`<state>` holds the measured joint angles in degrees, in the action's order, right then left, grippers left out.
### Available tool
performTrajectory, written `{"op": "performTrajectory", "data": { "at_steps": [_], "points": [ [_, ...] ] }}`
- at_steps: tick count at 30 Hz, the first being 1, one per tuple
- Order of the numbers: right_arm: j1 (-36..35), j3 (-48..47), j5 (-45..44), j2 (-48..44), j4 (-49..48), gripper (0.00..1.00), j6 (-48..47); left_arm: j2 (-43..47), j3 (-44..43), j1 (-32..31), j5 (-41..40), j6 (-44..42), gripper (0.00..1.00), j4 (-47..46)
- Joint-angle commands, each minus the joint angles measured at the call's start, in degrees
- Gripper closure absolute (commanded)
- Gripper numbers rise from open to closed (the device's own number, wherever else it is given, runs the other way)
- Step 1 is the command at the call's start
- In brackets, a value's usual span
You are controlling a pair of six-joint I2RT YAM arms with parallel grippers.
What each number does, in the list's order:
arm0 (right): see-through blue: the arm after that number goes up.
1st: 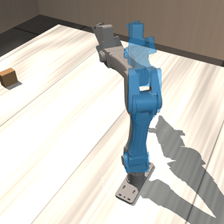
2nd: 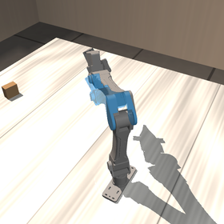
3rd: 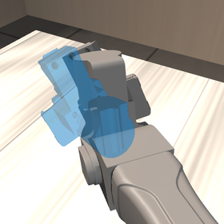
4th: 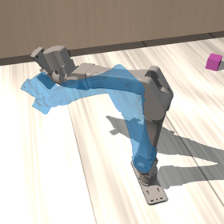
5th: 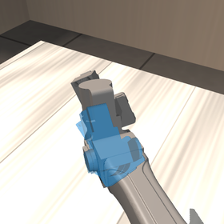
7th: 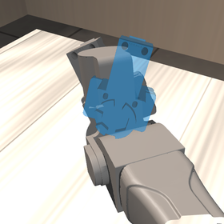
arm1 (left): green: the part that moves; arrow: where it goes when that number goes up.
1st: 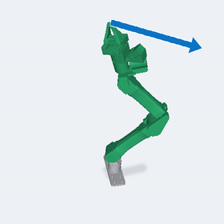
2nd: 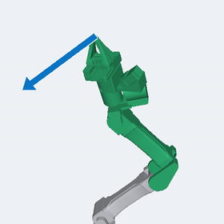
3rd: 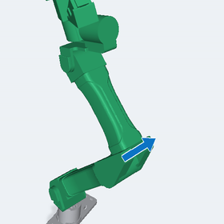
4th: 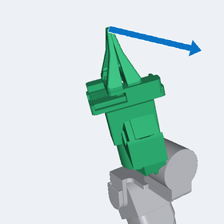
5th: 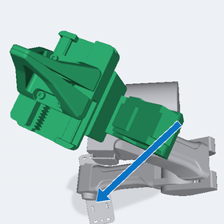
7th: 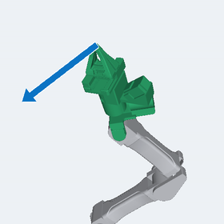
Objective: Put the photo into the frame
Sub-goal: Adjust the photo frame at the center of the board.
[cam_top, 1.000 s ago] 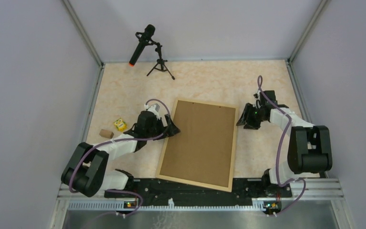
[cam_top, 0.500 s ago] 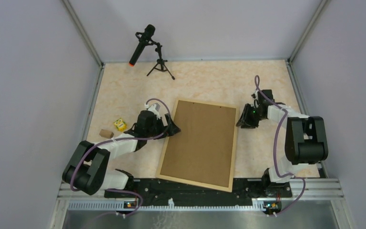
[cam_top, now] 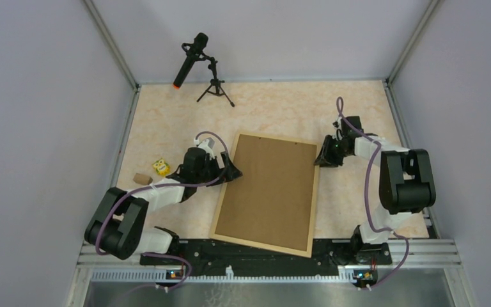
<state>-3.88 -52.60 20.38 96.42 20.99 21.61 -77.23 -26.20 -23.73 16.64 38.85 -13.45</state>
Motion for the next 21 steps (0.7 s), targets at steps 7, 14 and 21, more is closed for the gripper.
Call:
{"op": "performTrajectory", "data": {
  "at_steps": [7, 14, 21],
  "points": [
    [0.71, -1.18, -0.12, -4.68, 1.66, 0.68, -0.17, -1.70, 0.27, 0.00, 1.68, -0.38, 0.02, 1.85],
    [0.70, 0.34, -2.02, -6.51, 3.04, 0.69, -1.54, -1.68, 0.36, 0.17, 1.89, -0.37, 0.02, 1.66],
    [0.63, 1.18, -2.80, -3.54, 1.52, 0.73, -1.70, -1.62, 0.44, 0.22, 1.99, -0.41, 0.02, 1.63]
  ]
}}
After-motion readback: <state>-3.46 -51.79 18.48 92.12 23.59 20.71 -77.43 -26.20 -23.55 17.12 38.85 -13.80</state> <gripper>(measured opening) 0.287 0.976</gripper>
